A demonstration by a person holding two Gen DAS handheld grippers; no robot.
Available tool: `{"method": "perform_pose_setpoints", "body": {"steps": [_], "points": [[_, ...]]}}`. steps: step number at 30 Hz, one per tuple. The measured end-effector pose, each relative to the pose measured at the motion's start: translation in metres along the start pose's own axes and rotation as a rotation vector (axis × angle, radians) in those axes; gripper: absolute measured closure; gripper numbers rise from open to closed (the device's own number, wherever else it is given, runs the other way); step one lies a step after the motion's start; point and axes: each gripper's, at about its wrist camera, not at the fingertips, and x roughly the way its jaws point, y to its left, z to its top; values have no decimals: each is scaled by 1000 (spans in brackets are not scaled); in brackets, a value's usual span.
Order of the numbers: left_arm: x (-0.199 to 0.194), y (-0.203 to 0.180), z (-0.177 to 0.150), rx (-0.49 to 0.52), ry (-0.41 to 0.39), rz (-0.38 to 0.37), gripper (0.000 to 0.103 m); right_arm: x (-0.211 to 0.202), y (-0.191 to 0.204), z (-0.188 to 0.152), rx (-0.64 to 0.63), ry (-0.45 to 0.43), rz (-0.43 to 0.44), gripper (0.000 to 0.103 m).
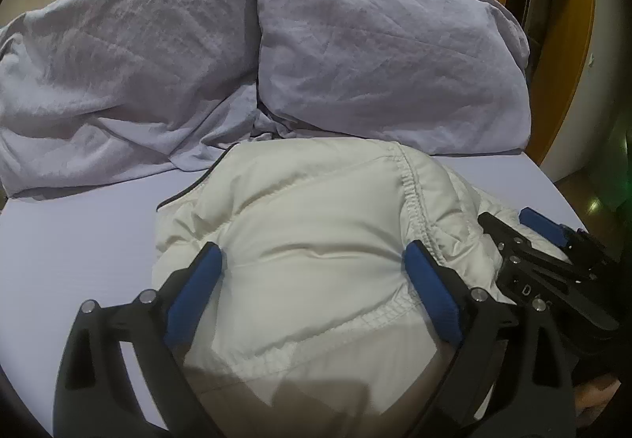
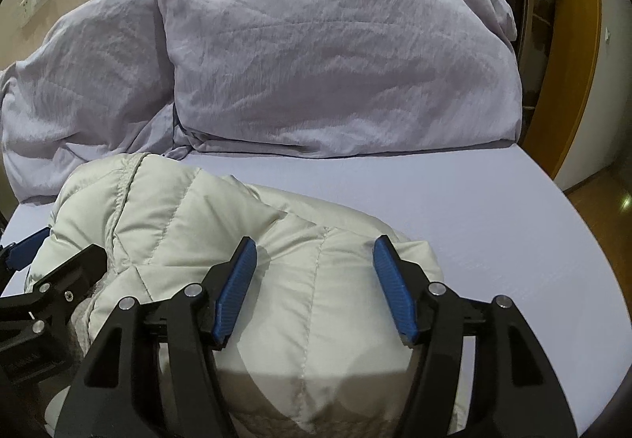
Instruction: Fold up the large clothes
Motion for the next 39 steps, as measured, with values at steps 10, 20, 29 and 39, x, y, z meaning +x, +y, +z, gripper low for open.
{"method": "perform_pose_setpoints", "body": {"steps": [10, 20, 29, 39], "points": [[6, 0, -4, -5, -19, -8, 7, 3, -1, -4, 17, -12, 6, 37], [6, 0, -4, -4, -21, -9, 7, 5, -1, -5, 15, -11, 5, 37], [7, 0, -5, -6, -23, -8, 6, 8, -1, -7, 15, -11, 0, 37], [7, -1, -5, -7, -24, -7, 6, 8, -2, -6, 12, -11, 3, 36]]}}
